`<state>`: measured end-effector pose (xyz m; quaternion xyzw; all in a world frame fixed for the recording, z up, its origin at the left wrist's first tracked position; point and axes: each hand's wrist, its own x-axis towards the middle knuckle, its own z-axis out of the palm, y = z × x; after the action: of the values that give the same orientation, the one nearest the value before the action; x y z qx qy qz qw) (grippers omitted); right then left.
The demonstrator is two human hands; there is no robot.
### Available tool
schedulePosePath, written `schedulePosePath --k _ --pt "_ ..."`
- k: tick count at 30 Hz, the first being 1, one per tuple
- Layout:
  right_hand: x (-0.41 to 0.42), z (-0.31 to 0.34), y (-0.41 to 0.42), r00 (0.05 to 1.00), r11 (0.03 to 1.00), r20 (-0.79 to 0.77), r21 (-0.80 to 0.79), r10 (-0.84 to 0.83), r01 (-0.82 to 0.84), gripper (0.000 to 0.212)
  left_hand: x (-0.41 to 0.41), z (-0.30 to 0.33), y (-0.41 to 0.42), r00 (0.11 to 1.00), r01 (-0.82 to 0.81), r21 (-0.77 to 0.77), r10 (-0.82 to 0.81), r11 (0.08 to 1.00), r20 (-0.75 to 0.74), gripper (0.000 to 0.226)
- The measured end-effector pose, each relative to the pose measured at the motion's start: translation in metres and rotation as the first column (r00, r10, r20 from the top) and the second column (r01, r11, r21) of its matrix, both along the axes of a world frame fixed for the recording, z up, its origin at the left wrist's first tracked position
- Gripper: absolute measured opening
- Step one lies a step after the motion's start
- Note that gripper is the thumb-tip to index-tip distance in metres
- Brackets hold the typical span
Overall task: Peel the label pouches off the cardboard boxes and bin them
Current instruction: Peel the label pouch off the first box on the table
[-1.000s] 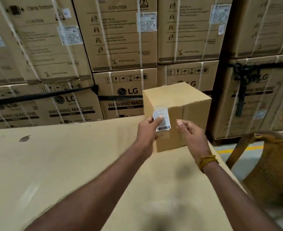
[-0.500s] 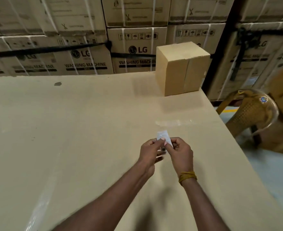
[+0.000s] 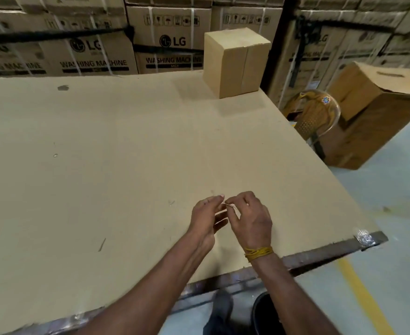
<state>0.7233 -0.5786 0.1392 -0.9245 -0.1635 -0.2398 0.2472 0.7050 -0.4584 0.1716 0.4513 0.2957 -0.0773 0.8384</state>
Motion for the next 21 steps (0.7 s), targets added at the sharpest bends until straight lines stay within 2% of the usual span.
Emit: schedulePosePath --k 1,3,6,9,12,15,21 --pt "-0.013 -0.002 -0.003 1.000 1.000 -0.005 -0.015 0.002 -0.002 0.014 -0.011 -0.003 -0.002 1.000 -0.022 -0.005 0.022 1.000 0.003 0.005" --pt "-0.038 -0.009 -0.010 0.996 1.000 -0.087 -0.003 -0.002 0.001 0.020 -0.030 -0.008 -0.006 0.999 -0.052 -0.027 0.052 0.998 -0.004 0.020" --pt "-0.076 -0.016 -0.025 0.931 0.972 -0.362 0.231 0.039 0.049 0.025 -0.054 -0.015 -0.016 0.995 -0.076 0.009 0.077 0.997 -0.057 0.033" --pt "-0.109 -0.021 -0.041 0.842 0.850 -0.529 0.487 0.105 0.200 0.029 -0.074 -0.025 -0.033 0.994 -0.088 0.068 0.093 0.994 -0.066 0.038" --pt "-0.135 -0.032 -0.055 0.716 0.635 -0.680 0.626 0.160 0.453 0.030 -0.094 -0.045 -0.051 0.999 -0.007 0.212 0.017 0.977 -0.046 0.045" --pt "-0.161 -0.049 -0.071 0.610 0.536 -0.776 0.588 0.163 0.605 0.026 -0.120 -0.070 -0.071 0.995 0.104 0.364 -0.101 0.926 -0.027 0.049" --pt "-0.206 -0.097 -0.108 0.455 0.389 -0.881 0.466 0.127 0.795 0.022 -0.161 -0.122 -0.118 0.972 0.234 0.410 -0.202 0.882 -0.120 0.038"
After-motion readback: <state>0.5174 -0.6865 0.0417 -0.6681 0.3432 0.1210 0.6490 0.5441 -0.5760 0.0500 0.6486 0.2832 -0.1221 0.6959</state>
